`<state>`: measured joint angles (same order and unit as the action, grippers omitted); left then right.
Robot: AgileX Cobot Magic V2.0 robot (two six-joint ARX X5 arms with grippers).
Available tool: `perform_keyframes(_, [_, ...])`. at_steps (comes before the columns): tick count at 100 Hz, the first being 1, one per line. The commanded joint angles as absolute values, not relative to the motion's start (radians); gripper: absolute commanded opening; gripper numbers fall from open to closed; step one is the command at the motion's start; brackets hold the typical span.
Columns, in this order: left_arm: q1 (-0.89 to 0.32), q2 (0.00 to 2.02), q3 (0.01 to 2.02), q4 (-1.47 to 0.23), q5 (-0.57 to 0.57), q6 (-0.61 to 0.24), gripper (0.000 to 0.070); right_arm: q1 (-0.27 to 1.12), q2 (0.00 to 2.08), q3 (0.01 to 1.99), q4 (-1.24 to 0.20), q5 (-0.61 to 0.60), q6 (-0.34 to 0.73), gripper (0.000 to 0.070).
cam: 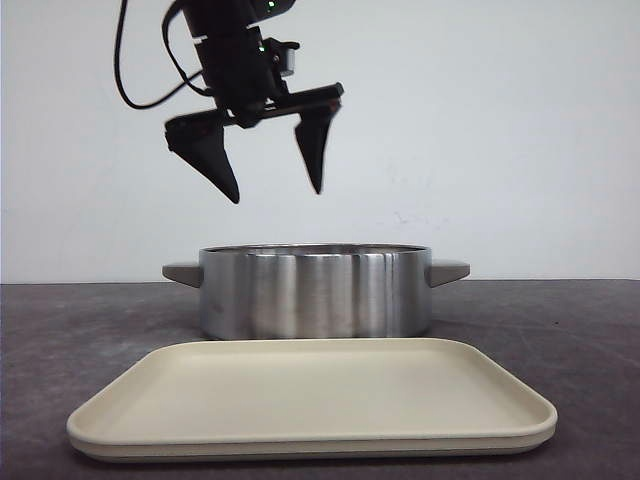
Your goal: Steam buns
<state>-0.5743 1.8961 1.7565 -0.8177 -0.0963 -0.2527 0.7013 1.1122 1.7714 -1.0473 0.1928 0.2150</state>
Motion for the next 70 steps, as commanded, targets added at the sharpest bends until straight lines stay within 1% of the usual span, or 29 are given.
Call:
perform_keyframes(1, [-0.589,1.836,1.778,-0.821,-0.133,-0.293,0.0500,0.711,1.121,1.754,-1.050,0.221,0.200,0.0017])
perform_keyframes(11, [-0.625,1.732,1.763,-0.819,-0.184,-0.270,0.0499,0.711,1.090,1.644,-1.008,0.250,0.200,0.0017])
perform_keyframes(15, [-0.643,1.683,1.751,-0.812,-0.212,-0.258,0.0499,0.711,1.066,1.575,-0.961,0.254,0.200,0.0017])
perform_keyframes(22, [-0.671,1.586,1.713,-0.782,-0.252,-0.241,0.0494,0.713,1.010,1.429,-0.839,0.234,0.201,0.0017])
perform_keyframes(27, [-0.688,1.509,1.670,-0.753,-0.269,-0.239,0.0447,0.719,0.962,1.312,-0.734,0.209,0.201,0.0017])
perform_keyframes(32, [-0.704,1.418,1.607,-0.718,-0.274,-0.240,0.0380,0.730,0.906,1.183,-0.617,0.186,0.201,0.0017])
perform_keyframes(37, [-0.715,1.341,1.546,-0.690,-0.277,-0.240,0.0344,0.743,0.863,1.084,-0.529,0.177,0.205,0.0017])
perform_keyframes(40, [-0.723,1.278,1.493,-0.670,-0.282,-0.249,0.0337,0.753,0.829,1.014,-0.468,0.176,0.212,0.0017])
perform_keyframes(50, [-0.745,1.104,1.349,-0.628,-0.282,-0.268,0.0333,0.777,0.752,0.862,-0.343,0.177,0.234,0.0017])
perform_keyframes(52, [-0.749,1.067,1.319,-0.619,-0.283,-0.272,0.0323,0.781,0.739,0.836,-0.321,0.178,0.237,0.0017])
perform_keyframes(57, [-0.759,0.981,1.250,-0.596,-0.284,-0.274,0.0250,0.788,0.712,0.788,-0.284,0.189,0.249,0.0017])
perform_keyframes(67, [-0.771,0.835,1.139,-0.574,-0.284,-0.270,0.0015,0.791,0.683,0.733,-0.228,0.233,0.252,0.0017])
perform_keyframes(68, [-0.771,0.823,1.130,-0.573,-0.284,-0.270,0.0000,0.791,0.683,0.731,-0.224,0.239,0.252,0.0017])
perform_keyframes(70, [-0.771,0.799,1.113,-0.573,-0.286,-0.270,0.0000,0.791,0.682,0.727,-0.210,0.251,0.251,0.0017])
